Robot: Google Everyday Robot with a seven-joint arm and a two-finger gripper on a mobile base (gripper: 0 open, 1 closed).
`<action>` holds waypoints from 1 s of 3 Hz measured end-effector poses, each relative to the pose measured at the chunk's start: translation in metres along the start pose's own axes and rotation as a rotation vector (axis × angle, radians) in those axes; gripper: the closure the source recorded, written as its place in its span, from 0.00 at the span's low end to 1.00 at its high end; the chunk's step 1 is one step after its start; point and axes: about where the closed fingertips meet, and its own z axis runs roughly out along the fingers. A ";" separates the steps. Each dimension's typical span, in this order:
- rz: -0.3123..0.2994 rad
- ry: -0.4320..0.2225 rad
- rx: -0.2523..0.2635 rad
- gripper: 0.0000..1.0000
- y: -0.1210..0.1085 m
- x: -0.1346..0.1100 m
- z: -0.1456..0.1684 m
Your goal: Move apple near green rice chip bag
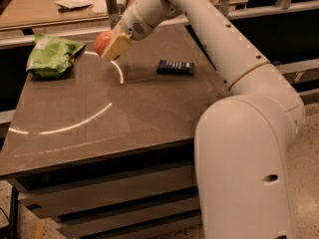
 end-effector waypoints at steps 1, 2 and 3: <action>0.019 -0.052 0.051 1.00 0.004 -0.016 0.019; 0.027 -0.054 0.120 1.00 0.008 -0.015 0.044; 0.040 -0.068 0.137 1.00 0.009 -0.012 0.067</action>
Offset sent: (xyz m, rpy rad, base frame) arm -0.0029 0.0617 -0.0359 0.0764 -0.1243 -0.1963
